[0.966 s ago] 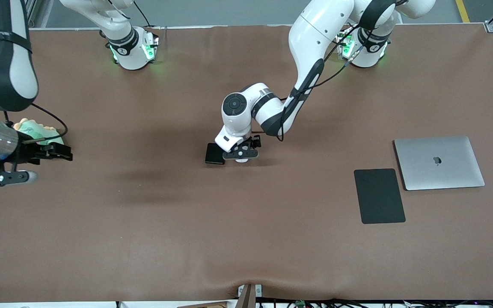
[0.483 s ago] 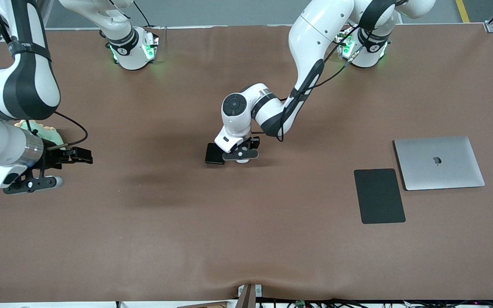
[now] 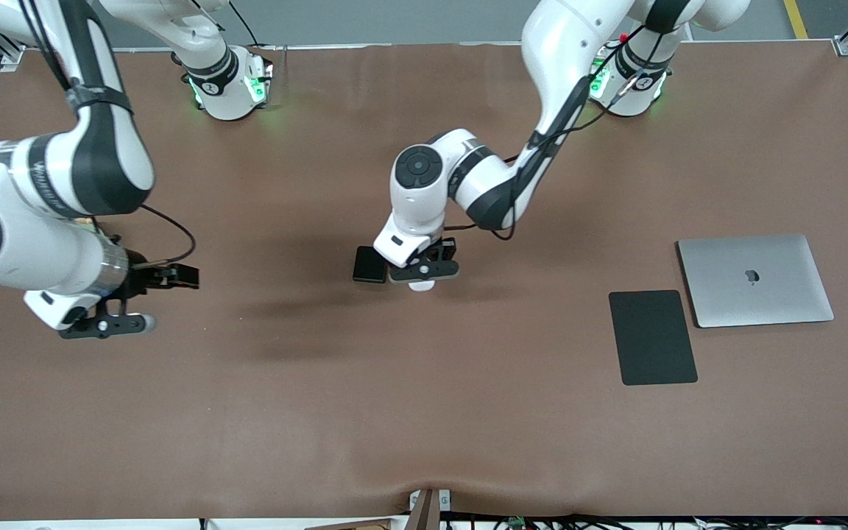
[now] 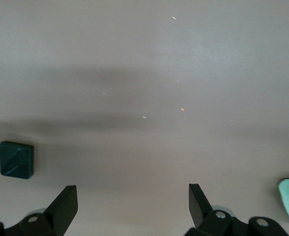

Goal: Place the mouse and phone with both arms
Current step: 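Carry the mouse toward the mouse pad while the right gripper reaches the phone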

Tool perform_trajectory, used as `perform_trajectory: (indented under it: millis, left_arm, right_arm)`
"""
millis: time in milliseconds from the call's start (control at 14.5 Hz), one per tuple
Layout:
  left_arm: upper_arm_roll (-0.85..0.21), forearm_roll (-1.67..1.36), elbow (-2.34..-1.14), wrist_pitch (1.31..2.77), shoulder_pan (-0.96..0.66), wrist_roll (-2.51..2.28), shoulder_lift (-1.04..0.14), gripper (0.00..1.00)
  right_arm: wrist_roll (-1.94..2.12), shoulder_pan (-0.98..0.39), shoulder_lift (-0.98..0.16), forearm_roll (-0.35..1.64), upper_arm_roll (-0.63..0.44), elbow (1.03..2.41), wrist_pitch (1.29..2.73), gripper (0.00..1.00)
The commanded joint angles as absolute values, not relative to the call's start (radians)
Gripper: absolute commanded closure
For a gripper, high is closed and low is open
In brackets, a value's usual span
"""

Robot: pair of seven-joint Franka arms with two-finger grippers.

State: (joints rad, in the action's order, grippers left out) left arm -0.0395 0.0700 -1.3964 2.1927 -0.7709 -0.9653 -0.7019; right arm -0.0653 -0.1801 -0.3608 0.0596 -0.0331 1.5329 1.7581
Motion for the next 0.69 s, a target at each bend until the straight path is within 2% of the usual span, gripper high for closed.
perform_trajectory:
  millis: [0,414,621]
  left_arm:
    - [-0.044,0.084,-1.420,2.134,-0.717,-0.933,-0.621,1.00]
    - [-0.048,0.081,-1.422,2.019,-0.557,-0.770,-0.512,1.00]
    - [-0.048,0.080,-1.428,1.959,-0.470,-0.632,-0.499,1.00]
  right_arm:
    - [-0.171,-0.245,-0.386,0.071,-0.040,1.506,1.758,0.00]
    - [-0.299,-0.391,-0.465,0.072,-0.040,1.506,1.850,0.00]
    - [-0.311,-0.426,-0.506,0.083,-0.040,1.506,1.901,0.00]
